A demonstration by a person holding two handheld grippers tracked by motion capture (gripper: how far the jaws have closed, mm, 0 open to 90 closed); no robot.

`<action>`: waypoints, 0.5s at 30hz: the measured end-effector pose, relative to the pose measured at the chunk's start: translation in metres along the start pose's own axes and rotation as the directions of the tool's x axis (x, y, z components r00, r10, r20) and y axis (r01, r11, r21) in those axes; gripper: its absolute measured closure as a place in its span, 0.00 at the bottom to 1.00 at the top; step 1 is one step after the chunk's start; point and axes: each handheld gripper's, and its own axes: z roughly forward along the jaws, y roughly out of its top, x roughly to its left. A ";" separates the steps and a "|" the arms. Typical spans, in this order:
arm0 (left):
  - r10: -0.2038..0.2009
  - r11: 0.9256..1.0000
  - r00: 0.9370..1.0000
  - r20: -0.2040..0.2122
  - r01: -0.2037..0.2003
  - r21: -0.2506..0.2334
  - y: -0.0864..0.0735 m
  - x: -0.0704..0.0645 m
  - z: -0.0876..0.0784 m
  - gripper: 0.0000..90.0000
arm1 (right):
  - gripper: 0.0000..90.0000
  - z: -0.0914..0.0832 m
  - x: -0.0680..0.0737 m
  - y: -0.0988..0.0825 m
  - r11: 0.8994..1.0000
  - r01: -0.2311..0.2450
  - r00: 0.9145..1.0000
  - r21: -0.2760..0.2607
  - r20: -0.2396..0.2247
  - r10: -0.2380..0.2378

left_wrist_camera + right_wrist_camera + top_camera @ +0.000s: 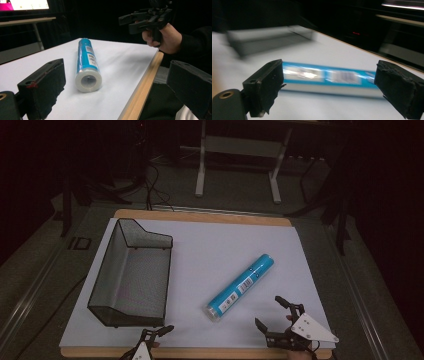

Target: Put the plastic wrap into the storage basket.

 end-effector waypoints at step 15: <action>0.040 0.999 0.999 -0.008 -0.040 0.009 0.002 -0.003 0.000 0.03 | 0.10 0.001 -0.004 0.003 1.000 -0.018 0.996 -0.017 -0.087 0.017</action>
